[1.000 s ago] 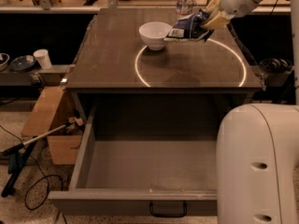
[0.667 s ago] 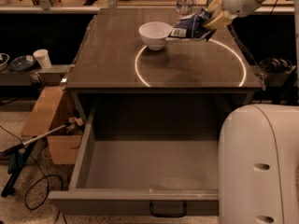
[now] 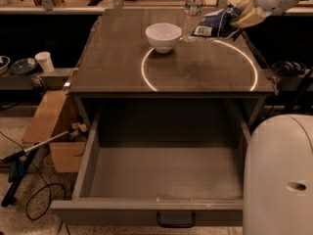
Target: Place blue chip bag into top drawer
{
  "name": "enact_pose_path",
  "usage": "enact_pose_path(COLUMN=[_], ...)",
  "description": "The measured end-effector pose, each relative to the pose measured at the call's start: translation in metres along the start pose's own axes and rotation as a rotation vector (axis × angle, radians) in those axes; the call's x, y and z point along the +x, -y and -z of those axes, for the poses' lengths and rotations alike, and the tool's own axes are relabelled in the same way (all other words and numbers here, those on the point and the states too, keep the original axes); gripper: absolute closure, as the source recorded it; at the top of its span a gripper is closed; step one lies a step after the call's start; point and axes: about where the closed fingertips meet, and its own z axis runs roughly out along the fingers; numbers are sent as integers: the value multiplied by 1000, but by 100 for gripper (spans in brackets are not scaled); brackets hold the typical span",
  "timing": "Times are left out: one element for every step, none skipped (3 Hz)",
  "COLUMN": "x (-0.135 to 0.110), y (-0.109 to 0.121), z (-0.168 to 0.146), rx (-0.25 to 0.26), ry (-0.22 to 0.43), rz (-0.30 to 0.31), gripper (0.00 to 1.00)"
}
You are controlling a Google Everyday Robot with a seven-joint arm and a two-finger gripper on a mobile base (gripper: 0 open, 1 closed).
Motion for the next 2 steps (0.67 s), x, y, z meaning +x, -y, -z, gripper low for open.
enact_pose_path(x=[4, 4], y=[-13, -21], z=[23, 36], rx=[-14, -21], ry=[-3, 1], rz=[-11, -17], gripper=[100, 100])
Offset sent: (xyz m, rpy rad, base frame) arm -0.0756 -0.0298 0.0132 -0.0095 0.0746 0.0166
